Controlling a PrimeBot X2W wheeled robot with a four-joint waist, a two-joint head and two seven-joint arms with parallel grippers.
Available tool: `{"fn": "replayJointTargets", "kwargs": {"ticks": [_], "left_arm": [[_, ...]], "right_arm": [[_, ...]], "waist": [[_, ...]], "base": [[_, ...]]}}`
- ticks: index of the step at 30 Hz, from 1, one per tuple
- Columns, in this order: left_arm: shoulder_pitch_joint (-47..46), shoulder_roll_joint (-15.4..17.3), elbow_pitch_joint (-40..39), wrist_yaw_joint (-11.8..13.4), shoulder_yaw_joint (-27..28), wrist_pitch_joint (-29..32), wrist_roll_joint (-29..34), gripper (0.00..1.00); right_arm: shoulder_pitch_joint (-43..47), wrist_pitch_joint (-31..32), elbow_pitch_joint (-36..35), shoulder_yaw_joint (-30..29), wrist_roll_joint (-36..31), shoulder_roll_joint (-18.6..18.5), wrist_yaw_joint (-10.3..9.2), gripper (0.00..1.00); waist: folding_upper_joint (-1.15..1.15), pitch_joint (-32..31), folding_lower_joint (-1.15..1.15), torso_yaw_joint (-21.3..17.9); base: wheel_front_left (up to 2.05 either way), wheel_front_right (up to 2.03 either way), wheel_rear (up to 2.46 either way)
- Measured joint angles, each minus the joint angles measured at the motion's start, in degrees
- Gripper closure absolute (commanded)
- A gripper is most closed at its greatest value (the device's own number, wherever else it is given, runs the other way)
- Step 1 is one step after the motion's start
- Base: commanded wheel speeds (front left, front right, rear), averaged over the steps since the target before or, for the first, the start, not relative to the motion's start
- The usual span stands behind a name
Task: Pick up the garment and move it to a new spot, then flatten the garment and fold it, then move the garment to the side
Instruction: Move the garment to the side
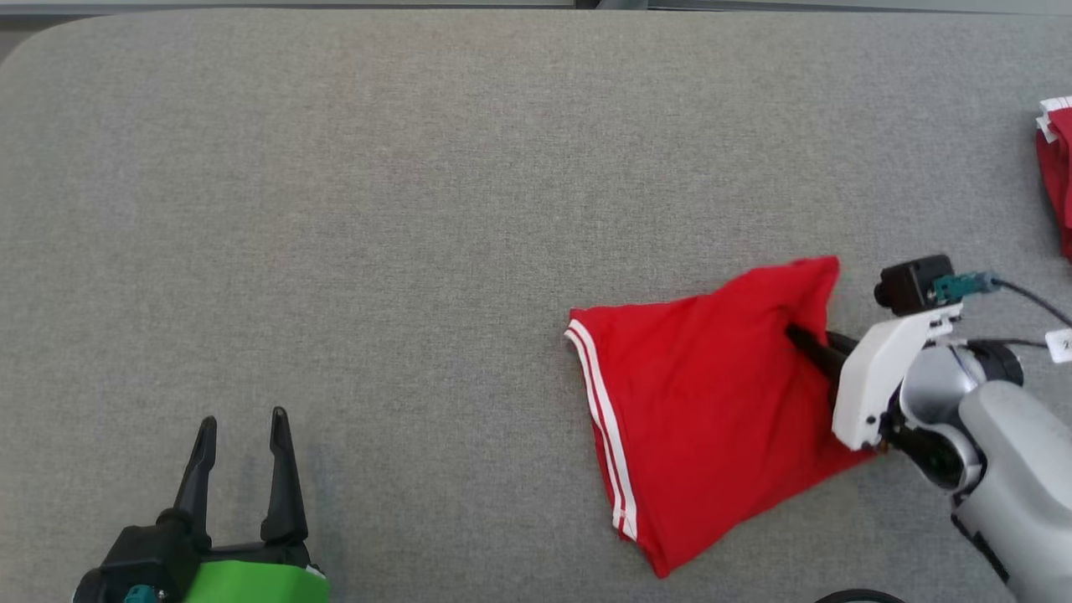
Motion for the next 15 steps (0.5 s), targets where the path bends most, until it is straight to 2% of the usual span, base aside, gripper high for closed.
{"fn": "replayJointTargets", "kwargs": {"ticks": [5, 10, 15], "left_arm": [[-2.2, 0.0, -0.7, -0.6, 0.3, 0.0, 0.8, 0.0], [-5.1, 0.0, -1.2, -1.8, 0.3, 0.0, 2.3, 0.0], [-6.6, 0.0, -1.9, -2.5, 0.5, 0.0, 3.4, 0.0]], "right_arm": [[-10.2, 1.6, -0.1, 0.3, 3.0, -3.5, 0.07, 1.0], [-19.4, 3.3, 2.9, -2.5, 3.4, -6.4, 0.07, 1.0], [-25.3, 3.8, 5.0, -5.9, 3.5, -7.8, 0.07, 1.0]], "waist": [[0.0, 1.7, 0.0, -2.3], [0.0, 4.4, 0.0, -4.9], [0.0, 7.3, 0.01, -7.4]], "base": [[0.0, 0.0, 0.0], [0.0, 0.0, 0.0], [0.0, 0.0, 0.0]]}}
